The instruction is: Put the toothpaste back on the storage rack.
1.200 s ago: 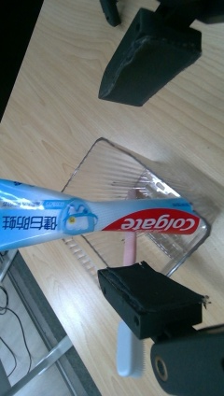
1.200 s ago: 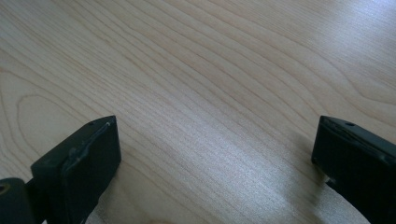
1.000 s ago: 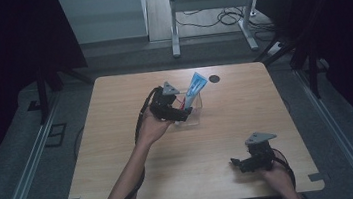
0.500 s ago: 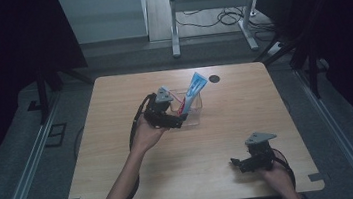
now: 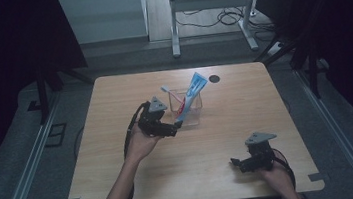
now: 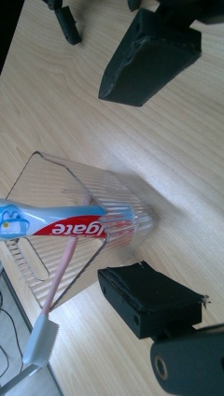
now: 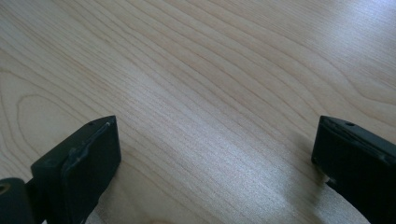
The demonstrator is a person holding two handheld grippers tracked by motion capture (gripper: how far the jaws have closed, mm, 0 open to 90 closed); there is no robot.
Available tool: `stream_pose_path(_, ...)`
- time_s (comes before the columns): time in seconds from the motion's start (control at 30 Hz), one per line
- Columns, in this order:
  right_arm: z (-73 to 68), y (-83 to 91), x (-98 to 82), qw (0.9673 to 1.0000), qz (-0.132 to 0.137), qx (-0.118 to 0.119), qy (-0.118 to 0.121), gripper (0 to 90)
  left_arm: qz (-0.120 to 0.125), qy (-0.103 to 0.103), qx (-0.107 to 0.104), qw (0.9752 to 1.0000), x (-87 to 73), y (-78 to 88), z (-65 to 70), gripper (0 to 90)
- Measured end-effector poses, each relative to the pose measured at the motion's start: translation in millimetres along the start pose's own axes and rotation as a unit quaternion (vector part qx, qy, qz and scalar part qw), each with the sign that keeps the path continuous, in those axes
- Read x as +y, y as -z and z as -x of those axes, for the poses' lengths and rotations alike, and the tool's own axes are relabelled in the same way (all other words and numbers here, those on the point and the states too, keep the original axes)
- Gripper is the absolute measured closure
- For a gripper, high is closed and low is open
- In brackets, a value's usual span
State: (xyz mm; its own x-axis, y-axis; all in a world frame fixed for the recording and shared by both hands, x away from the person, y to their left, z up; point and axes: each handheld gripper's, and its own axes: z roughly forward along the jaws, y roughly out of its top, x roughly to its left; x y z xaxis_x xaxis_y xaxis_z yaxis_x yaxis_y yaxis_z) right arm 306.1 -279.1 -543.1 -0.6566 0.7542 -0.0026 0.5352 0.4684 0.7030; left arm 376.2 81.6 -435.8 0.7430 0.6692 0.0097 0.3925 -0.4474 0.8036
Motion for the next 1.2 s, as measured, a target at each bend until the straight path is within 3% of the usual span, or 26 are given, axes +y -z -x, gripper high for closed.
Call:
stream_pose_path(0.5, 0.0, -0.1, 0.0, 1.0, 0.001, 0.0, 0.0, 0.8, 0.002, 0.004, 0.006, 1.0, -28.0, 18.4, 4.2, 13.3)
stream_pose_path(1.2, -0.3, -0.1, 0.0, 1.0, 0.0, 0.0, -0.002, 0.8, -0.009, 0.02, 0.006, 0.9997, -80.7, 24.9, 15.6, 13.3)
